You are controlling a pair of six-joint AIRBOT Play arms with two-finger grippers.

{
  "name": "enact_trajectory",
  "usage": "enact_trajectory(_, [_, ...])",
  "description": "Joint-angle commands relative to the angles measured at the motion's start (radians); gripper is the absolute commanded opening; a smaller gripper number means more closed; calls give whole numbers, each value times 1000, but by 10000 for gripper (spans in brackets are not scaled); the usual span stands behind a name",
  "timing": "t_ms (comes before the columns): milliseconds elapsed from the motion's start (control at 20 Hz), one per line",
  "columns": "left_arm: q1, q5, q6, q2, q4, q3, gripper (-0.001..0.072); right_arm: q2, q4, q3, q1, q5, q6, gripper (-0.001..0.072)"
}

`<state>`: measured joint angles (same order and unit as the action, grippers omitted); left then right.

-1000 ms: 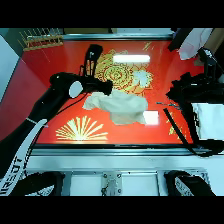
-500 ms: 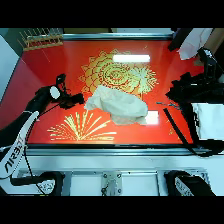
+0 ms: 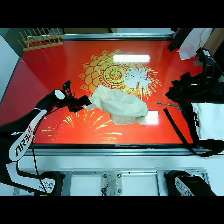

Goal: Fold the clothes and pants, and hang the long-sleeved shirts on hangers.

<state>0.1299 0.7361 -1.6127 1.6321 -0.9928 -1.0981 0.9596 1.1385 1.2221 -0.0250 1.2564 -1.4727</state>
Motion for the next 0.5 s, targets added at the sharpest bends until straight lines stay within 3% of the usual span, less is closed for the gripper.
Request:
enact_trajectory(0, [39,-52,8,11,17,-16,618,19,-19,0,1,1,-1,13])
enact_trajectory(150, [62,-47,4,43,19,-50,616,31,-18,0,2,3,0,14])
enact_trajectory(200, [71,-48,0,53,19,-68,548,35,-17,0,2,6,0,14])
enact_trajectory(300, [75,-50,1,71,18,-106,82,47,-13,-5,1,8,0,14])
enact_trajectory(350, [69,-47,2,71,16,-123,8,48,13,-19,-1,8,0,15])
enact_trajectory(450, [40,-18,8,56,16,-158,8,48,131,-82,-1,0,-23,15])
